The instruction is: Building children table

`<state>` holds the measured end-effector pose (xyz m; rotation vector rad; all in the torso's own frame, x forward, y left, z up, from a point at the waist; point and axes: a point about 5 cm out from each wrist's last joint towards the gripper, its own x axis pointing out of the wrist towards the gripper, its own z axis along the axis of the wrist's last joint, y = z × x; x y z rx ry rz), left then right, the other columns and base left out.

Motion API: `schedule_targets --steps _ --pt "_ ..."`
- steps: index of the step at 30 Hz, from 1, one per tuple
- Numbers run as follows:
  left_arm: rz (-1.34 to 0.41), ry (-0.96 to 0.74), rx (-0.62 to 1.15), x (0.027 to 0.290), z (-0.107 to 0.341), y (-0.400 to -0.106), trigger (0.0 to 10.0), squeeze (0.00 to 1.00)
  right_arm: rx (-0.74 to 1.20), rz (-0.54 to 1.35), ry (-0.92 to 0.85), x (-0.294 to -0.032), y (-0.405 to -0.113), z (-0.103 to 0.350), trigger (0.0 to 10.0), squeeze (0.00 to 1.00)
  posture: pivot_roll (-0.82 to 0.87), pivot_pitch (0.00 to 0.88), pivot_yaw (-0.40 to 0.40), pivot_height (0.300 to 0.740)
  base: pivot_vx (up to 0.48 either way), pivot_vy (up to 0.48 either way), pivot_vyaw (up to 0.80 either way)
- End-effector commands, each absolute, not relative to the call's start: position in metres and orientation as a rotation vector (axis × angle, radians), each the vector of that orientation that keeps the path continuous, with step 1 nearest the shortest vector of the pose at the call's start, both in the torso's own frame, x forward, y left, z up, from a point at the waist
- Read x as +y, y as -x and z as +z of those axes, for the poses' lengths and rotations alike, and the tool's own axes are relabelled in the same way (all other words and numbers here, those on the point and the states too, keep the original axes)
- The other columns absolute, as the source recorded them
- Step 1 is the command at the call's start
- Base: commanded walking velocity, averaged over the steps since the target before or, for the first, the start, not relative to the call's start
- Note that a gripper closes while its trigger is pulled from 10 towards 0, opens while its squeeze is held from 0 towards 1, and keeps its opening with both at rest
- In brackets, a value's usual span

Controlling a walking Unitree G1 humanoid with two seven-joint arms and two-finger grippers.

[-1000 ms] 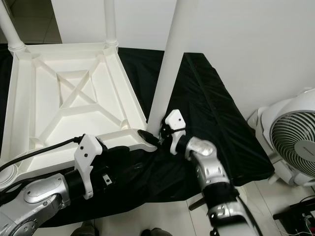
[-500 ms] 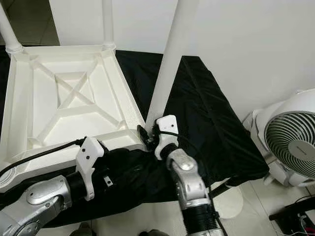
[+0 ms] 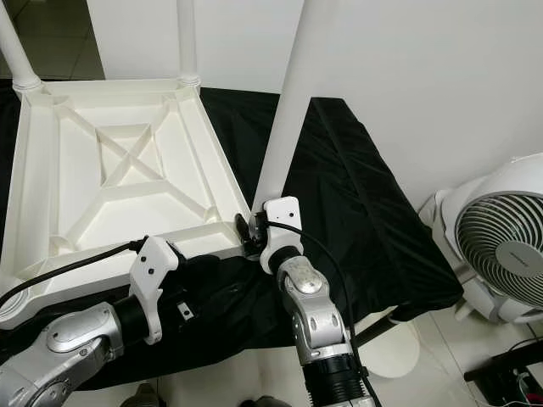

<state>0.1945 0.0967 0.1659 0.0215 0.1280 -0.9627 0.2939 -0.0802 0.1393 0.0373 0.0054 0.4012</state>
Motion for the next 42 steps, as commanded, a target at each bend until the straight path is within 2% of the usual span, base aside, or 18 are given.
schedule_targets --steps 1,4,5,6,7,9,12,23,24,26,27,28,41,42 --pt "-0.932 -0.034 0.113 0.097 0.166 -0.197 10.0 0.0 -0.007 0.426 -0.032 -0.087 -0.297 0.144 10.0 1.0 0.2 0.066 -0.134 0.74 0.0 0.0 0.0" --pt "-0.922 -0.039 0.109 0.098 0.166 -0.199 10.0 0.0 0.002 0.476 -0.001 -0.091 -0.299 0.144 10.0 1.0 0.2 0.067 -0.132 0.74 0.0 0.0 0.0" --pt "-0.919 -0.04 0.109 0.099 0.166 -0.2 10.0 0.0 -0.001 0.514 0.012 -0.092 -0.3 0.144 10.0 0.97 0.19 0.07 -0.128 0.74 0.0 0.0 0.0" --pt "-0.915 -0.043 0.108 0.099 0.166 -0.2 10.0 0.0 -0.001 0.547 0.023 -0.094 -0.301 0.145 10.0 0.78 0.19 0.07 -0.128 0.74 0.0 0.0 0.0" --pt "-0.91 -0.048 0.107 0.1 0.166 -0.201 10.0 0.0 -0.004 0.593 0.041 -0.096 -0.302 0.146 10.0 0.0 0.19 0.071 -0.123 0.74 0.0 0.0 0.0" --pt "-0.907 -0.051 0.107 0.1 0.166 -0.201 10.0 0.0 -0.005 0.622 0.052 -0.098 -0.303 0.146 10.0 0.0 0.19 0.071 -0.123 0.74 0.0 0.0 0.0" --pt "-0.901 -0.059 0.106 0.101 0.165 -0.204 10.0 0.0 -0.034 0.797 0.14 -0.105 -0.305 0.151 10.0 0.0 0.19 0.074 -0.113 0.74 0.0 0.0 0.0" --pt "-0.9 -0.06 0.099 0.101 0.166 -0.205 10.0 0.0 -0.015 0.98 0.228 -0.111 -0.312 0.149 10.0 0.0 0.19 0.072 -0.112 0.74 0.0 0.0 0.0" --pt "-0.902 -0.058 0.095 0.1 0.166 -0.205 10.0 0.0 -0.008 1.021 0.247 -0.11 -0.318 0.146 4.0 0.0 0.19 0.07 -0.11 0.74 0.0 0.0 0.0" --pt "-0.902 -0.058 0.095 0.1 0.166 -0.205 10.0 0.0 -0.008 1.021 0.247 -0.11 -0.318 0.146 4.0 0.0 0.19 0.07 -0.11 0.74 0.0 0.0 0.0" --pt "-0.903 -0.058 0.094 0.099 0.166 -0.205 10.0 0.0 -0.005 1.034 0.256 -0.11 -0.32 0.145 0.5 0.0 0.19 0.07 -0.11 0.74 0.0 0.0 0.0" --pt "-0.905 -0.057 0.093 0.099 0.166 -0.205 10.0 0.0 0.002 1.052 0.259 -0.11 -0.321 0.143 0.0 0.0 0.19 0.07 -0.11 0.74 0.0 0.0 0.0" --pt "-0.907 -0.06 0.094 0.099 0.166 -0.203 10.0 0.0 0.029 1.054 0.224 -0.117 -0.323 0.132 0.0 0.0 0.2 0.069 -0.112 0.74 0.0 0.0 0.0" --pt "-0.906 -0.06 0.095 0.099 0.166 -0.203 10.0 0.0 0.03 1.027 0.22 -0.117 -0.323 0.13 7.8 0.0 0.2 0.067 -0.114 0.74 0.0 0.0 0.0"
